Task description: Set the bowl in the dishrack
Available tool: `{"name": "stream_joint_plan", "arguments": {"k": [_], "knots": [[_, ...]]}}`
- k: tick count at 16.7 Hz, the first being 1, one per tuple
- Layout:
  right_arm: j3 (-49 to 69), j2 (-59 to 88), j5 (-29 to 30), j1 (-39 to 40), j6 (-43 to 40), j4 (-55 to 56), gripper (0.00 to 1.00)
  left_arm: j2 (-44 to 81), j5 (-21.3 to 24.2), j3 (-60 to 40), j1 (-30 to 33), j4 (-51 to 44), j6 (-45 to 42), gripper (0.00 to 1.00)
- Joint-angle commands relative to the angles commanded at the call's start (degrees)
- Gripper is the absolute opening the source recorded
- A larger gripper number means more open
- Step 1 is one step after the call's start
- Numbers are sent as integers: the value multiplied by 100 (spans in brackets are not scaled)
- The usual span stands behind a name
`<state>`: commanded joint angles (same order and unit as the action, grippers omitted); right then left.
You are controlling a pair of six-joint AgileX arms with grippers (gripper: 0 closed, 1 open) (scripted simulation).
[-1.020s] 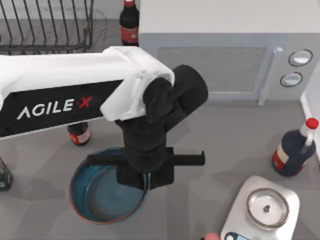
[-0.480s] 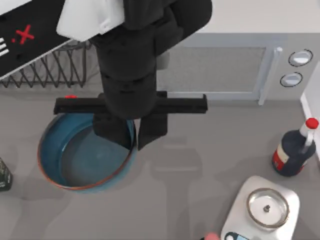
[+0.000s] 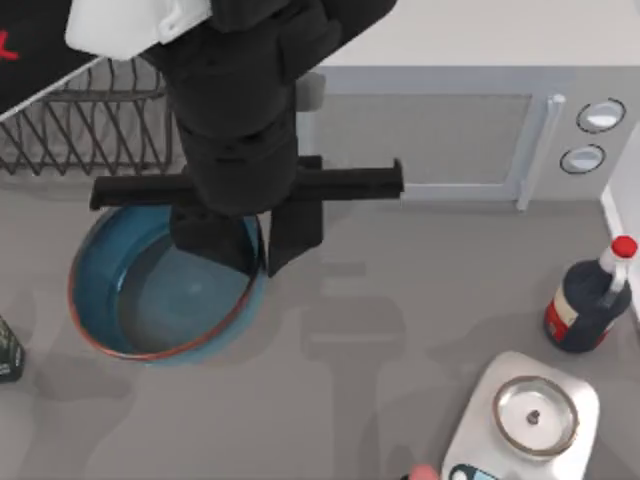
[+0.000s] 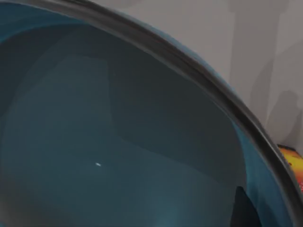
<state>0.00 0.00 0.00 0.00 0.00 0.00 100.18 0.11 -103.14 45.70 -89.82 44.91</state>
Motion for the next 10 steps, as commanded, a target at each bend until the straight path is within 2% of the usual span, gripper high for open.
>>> {"name": "stream_joint_plan", "arguments": {"k": [4, 10], "knots": [[0, 0, 0, 0, 0, 0, 100, -643, 72, 203, -1009, 1060, -646, 0], [0, 0, 0, 0, 0, 0, 100, -2015, 334, 1373, -3206, 3840, -2286, 0]]}}
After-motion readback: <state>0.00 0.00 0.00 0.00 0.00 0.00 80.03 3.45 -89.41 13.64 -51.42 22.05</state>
